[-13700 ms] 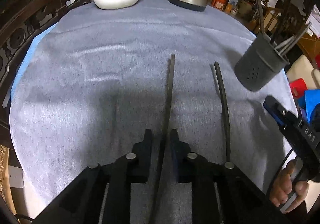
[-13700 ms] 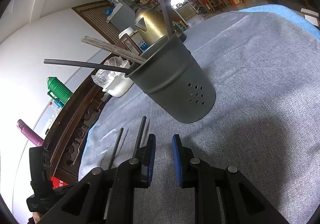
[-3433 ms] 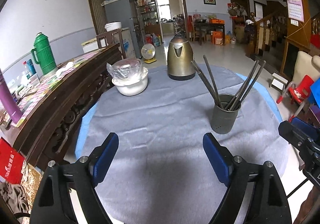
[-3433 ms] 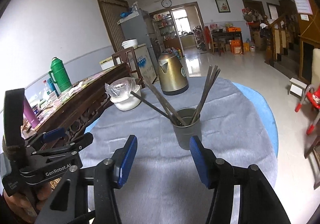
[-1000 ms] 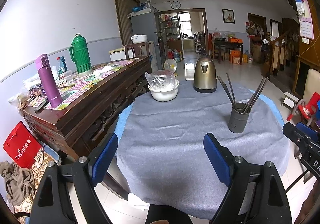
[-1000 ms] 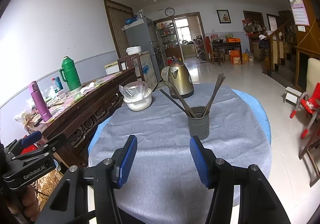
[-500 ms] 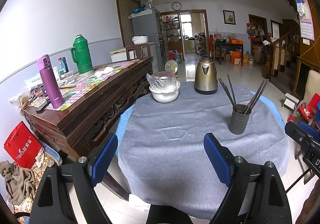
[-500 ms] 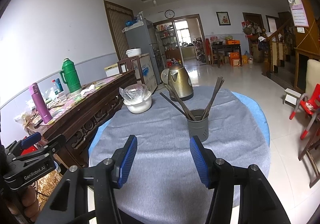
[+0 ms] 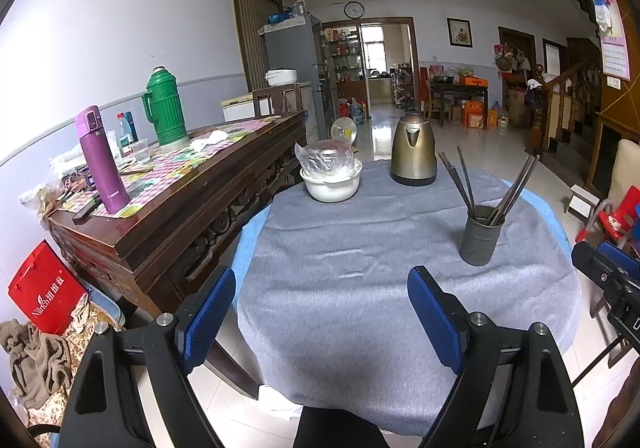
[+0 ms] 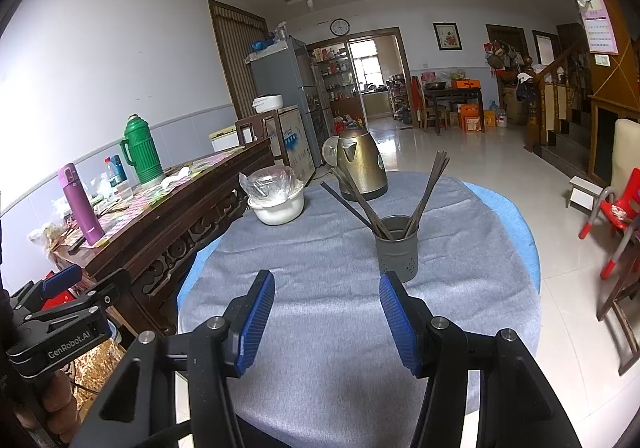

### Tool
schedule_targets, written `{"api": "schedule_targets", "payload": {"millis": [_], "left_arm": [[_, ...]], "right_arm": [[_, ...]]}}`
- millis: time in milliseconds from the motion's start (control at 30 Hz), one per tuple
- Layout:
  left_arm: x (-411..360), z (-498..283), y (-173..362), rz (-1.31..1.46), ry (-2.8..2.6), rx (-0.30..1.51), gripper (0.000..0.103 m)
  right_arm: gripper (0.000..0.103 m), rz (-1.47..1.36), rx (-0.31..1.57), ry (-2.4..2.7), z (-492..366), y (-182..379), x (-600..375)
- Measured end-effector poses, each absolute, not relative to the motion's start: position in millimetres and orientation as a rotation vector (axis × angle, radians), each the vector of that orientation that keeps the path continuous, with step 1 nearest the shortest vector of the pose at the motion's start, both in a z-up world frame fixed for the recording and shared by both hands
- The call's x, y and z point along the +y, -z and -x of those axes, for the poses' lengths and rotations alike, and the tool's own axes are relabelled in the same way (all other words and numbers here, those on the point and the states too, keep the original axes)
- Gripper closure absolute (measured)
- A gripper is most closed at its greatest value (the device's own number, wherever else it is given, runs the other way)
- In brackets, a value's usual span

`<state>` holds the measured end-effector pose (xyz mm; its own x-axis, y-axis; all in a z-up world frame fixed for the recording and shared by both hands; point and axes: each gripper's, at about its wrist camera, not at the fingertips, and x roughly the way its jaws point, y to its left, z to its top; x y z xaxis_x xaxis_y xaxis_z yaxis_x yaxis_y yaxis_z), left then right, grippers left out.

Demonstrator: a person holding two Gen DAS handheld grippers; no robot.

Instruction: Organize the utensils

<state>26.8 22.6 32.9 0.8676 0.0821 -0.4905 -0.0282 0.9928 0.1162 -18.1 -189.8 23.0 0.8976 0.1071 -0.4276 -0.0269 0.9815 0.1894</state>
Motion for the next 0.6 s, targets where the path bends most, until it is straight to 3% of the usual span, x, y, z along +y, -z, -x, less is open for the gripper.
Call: {"api": "schedule_targets", "payload": {"millis": [600], "left_arm": [[26.5,-31.7,-29.2,-0.099,-0.071,0.531,0.015]], "right_arm": [[0.044,-0.177,0.435,-0.067,15.1,-25.9,-188.1]]}}
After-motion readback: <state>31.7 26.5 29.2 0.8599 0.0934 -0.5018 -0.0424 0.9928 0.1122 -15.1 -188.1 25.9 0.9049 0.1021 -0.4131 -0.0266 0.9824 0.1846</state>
